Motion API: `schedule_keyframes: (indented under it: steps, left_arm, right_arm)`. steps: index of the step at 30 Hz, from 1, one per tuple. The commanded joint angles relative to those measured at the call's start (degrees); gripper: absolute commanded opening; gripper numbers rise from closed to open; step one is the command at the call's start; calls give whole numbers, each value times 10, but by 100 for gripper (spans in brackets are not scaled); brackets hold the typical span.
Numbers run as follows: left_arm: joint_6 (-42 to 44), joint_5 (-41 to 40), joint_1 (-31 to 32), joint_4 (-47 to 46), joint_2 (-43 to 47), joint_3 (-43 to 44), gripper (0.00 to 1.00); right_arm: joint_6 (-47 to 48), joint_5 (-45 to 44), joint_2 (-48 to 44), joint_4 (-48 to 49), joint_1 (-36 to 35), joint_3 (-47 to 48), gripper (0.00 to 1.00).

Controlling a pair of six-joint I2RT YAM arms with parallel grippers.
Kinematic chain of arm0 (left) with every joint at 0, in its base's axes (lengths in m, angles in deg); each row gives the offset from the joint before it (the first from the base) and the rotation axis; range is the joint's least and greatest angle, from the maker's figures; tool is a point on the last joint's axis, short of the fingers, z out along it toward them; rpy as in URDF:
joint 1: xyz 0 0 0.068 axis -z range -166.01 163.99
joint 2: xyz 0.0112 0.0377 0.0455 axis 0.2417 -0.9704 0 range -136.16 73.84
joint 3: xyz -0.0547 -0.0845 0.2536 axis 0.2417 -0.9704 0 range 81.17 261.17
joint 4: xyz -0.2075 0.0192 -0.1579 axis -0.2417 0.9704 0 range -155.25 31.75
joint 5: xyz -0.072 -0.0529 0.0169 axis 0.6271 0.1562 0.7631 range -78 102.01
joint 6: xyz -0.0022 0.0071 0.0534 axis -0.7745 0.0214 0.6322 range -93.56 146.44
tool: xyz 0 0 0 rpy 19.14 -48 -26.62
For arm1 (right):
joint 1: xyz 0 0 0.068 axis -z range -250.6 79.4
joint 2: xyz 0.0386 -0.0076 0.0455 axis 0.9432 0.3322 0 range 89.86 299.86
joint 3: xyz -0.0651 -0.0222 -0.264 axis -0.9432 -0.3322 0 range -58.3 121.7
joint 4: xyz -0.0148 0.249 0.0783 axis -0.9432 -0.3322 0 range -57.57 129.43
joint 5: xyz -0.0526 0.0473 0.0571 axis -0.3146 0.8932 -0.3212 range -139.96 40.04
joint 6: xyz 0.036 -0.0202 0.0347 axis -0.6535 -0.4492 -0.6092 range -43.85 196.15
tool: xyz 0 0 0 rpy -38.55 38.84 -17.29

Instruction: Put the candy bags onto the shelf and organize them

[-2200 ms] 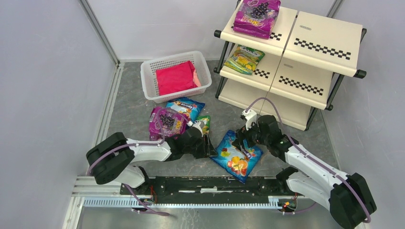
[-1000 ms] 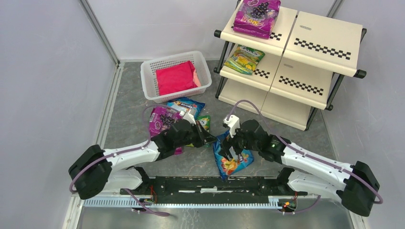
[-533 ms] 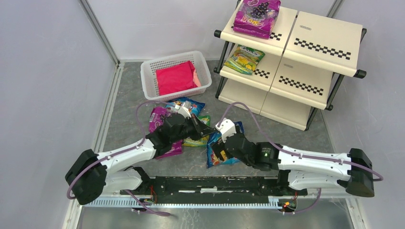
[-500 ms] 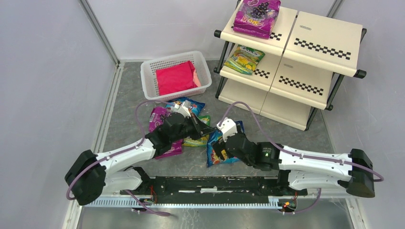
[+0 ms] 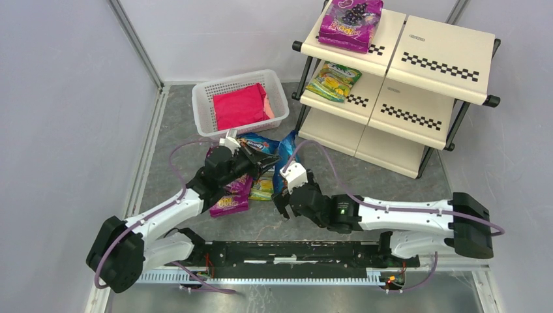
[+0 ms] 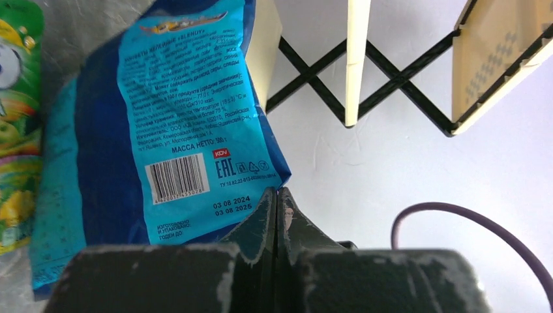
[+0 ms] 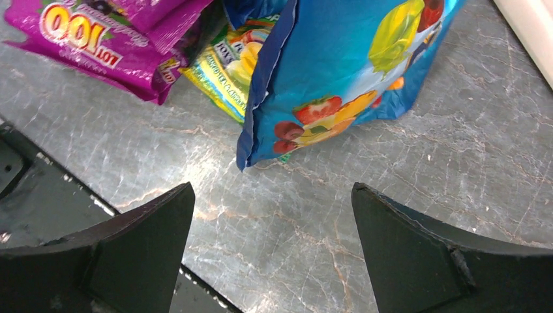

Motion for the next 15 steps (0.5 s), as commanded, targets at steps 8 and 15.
schedule_keyframes:
  steps: [8,15]
  left_arm:
    - [-105,-40,127,-151,-35,45,2]
    - [-134,-63,157,-190,-67,57,2]
  right_arm:
    - [-82,-154,10,66,-3,-12,98]
    - [-130,-197,-38,142,-3,-104,94]
